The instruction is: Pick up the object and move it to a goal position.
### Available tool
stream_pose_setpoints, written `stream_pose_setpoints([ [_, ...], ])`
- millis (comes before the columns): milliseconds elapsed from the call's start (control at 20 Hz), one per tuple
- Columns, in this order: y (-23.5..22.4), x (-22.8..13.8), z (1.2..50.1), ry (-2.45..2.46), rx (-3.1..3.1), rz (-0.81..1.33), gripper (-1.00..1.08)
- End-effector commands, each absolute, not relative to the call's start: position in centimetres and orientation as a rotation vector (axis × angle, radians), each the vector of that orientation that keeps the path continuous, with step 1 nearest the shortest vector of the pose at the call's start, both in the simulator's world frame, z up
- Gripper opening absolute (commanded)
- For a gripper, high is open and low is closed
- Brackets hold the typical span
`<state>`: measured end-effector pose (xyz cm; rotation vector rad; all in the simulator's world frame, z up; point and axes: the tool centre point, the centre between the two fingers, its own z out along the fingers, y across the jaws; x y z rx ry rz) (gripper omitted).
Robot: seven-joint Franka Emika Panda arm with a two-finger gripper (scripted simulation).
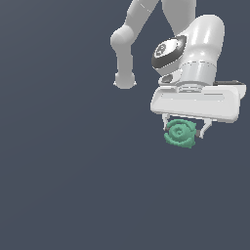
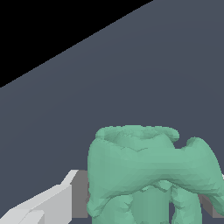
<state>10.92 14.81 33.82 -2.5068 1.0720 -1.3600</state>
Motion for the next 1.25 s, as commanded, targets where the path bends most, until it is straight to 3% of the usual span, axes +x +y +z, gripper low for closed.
stream_pose_setpoints([
  [0, 15.7, 11.1, 35.5, 1.077, -2.468, -1.419, -1.0],
  [650, 19.5, 11.4, 41.9, 1.101, -2.3, -1.653, -1.0],
  [1200, 19.9, 11.5, 42.8, 1.11, -2.275, -1.689, -1.0],
])
